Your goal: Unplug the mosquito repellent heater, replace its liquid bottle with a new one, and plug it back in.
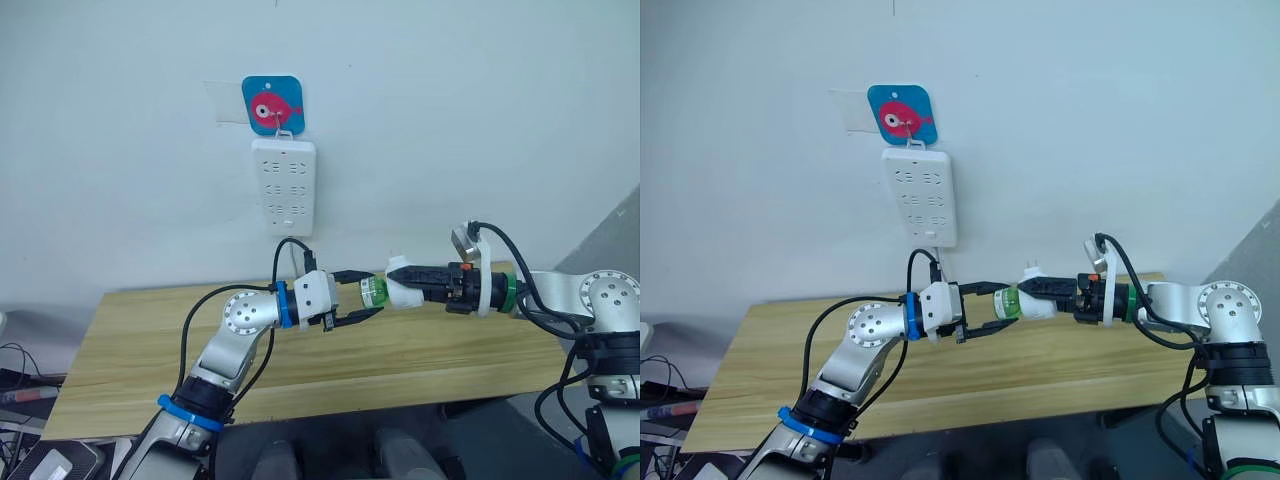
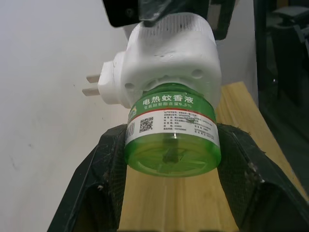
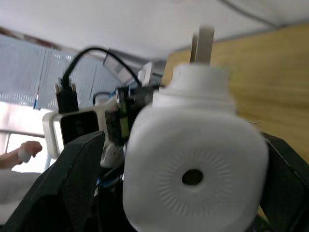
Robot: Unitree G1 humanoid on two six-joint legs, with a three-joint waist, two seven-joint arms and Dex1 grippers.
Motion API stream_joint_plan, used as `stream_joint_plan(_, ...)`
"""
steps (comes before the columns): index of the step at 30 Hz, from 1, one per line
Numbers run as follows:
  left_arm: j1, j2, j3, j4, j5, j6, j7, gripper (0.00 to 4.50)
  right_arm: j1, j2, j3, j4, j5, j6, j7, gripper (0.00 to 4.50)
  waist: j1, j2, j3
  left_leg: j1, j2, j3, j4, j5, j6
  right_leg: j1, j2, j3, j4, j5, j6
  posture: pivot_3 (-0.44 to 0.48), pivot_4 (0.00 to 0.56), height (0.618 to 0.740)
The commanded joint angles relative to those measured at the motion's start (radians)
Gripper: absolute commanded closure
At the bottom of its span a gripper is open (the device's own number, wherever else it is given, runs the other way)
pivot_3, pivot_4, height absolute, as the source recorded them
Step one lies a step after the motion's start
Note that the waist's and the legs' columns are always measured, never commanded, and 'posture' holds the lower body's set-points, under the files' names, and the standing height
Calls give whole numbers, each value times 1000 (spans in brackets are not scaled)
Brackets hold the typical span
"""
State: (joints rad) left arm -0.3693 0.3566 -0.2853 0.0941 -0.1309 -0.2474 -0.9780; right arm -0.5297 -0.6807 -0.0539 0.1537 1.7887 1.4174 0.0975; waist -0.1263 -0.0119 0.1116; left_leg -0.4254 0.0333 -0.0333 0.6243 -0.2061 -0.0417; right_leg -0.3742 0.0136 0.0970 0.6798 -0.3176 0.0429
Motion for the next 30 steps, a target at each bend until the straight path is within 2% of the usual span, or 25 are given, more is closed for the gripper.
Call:
stream_joint_plan(1,-29,-7,1,16,3,-38,-4,2166,-36,-31,1,-6,17,36,61,67,7,0,0,0,0,0,0,0,0,0,0,0,0,0,0,-66,109,740)
stream_joint_plan(14,-33,-16,-2,26,-7,-45,-17,2166,-75,-22,-6,30,-31,27,86,67,21,0,1,0,0,0,0,0,1,0,0,0,0,0,0,-74,109,740)
stream_joint_plan(18,-44,-20,0,32,-12,-40,-19,2166,-63,-26,-13,19,-28,31,97,1353,21,0,1,0,0,0,0,0,0,0,0,0,0,0,0,-77,109,740)
stream_joint_plan(19,-45,-20,0,32,-14,-39,-20,2166,-64,-25,-14,20,-29,30,98,1515,21,0,1,0,0,0,1,0,1,0,0,0,0,0,0,-77,109,740)
stream_joint_plan(23,-43,-22,-4,12,-39,-5,-36,2166,-70,-22,-20,23,-45,28,109,1506,21,0,1,0,0,0,1,0,1,0,0,0,0,0,0,-79,108,740)
stream_joint_plan(25,-35,-27,5,-29,-97,94,-42,2166,-67,-26,-25,-7,-101,18,147,1506,21,0,1,0,0,0,1,0,1,0,0,0,0,0,0,-82,110,740)
stream_joint_plan(26,-32,-31,15,-66,-153,199,-39,2166,-66,-31,-27,-19,-127,18,172,1506,20,0,1,0,0,0,1,0,1,0,0,0,0,0,0,-82,111,740)
stream_joint_plan(30,-46,9,58,-206,-477,789,-27,2166,-72,-59,-22,-57,-226,36,303,1506,17,0,3,-1,0,-2,1,0,1,0,0,-2,0,-1,1,-78,112,740)
